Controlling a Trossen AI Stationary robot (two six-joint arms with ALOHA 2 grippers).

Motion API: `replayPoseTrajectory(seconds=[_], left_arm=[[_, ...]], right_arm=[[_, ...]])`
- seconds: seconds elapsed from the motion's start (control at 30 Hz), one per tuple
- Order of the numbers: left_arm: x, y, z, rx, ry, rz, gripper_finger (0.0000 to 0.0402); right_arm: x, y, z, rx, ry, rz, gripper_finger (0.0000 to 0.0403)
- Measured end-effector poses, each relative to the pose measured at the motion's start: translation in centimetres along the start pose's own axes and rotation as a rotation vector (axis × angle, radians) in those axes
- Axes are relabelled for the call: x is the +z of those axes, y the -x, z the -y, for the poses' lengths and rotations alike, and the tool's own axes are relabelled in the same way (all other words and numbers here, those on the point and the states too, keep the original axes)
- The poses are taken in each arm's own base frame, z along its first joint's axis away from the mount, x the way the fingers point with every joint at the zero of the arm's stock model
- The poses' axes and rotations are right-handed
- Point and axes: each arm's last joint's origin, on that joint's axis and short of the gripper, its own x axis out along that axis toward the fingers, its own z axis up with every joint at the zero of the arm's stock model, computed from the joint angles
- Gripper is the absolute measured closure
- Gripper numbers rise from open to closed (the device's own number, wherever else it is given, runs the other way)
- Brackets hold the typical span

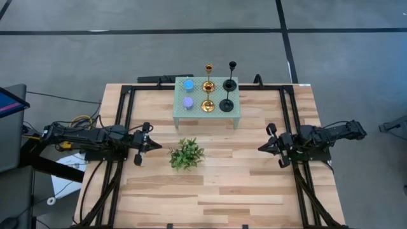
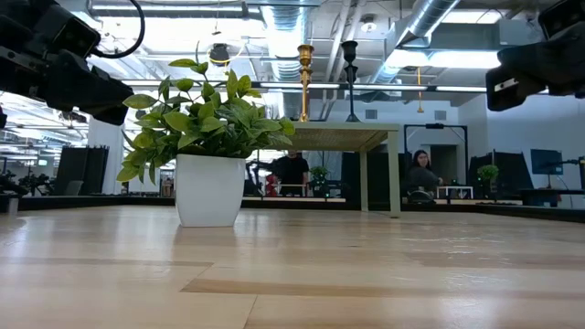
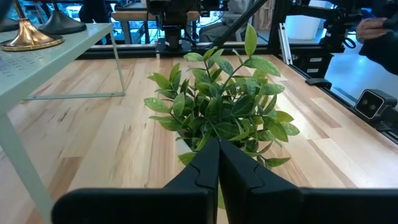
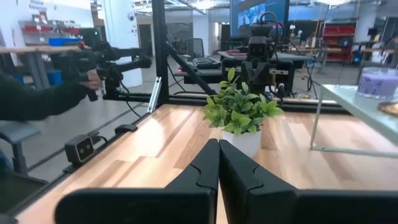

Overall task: Pick & Place candle stick holders
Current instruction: Return to Home Position

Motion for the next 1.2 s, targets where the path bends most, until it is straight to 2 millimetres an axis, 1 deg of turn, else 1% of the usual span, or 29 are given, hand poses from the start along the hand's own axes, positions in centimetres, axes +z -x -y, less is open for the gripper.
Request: replayPoseTrajectory(seconds=[0.13,1.2], left_arm=[[0.0,0.0,0.0,0.0,0.0,0.001,0.039],[0.06,-0.01,0.0,0.0,-0.001,0.01,0.039]], right_arm=[[0.0,0.0,0.0,0.0,-0.051,0.0,0.0403],[-0.01,0.0,0.01,-0.001,-0.055,-0.001,0.0403]])
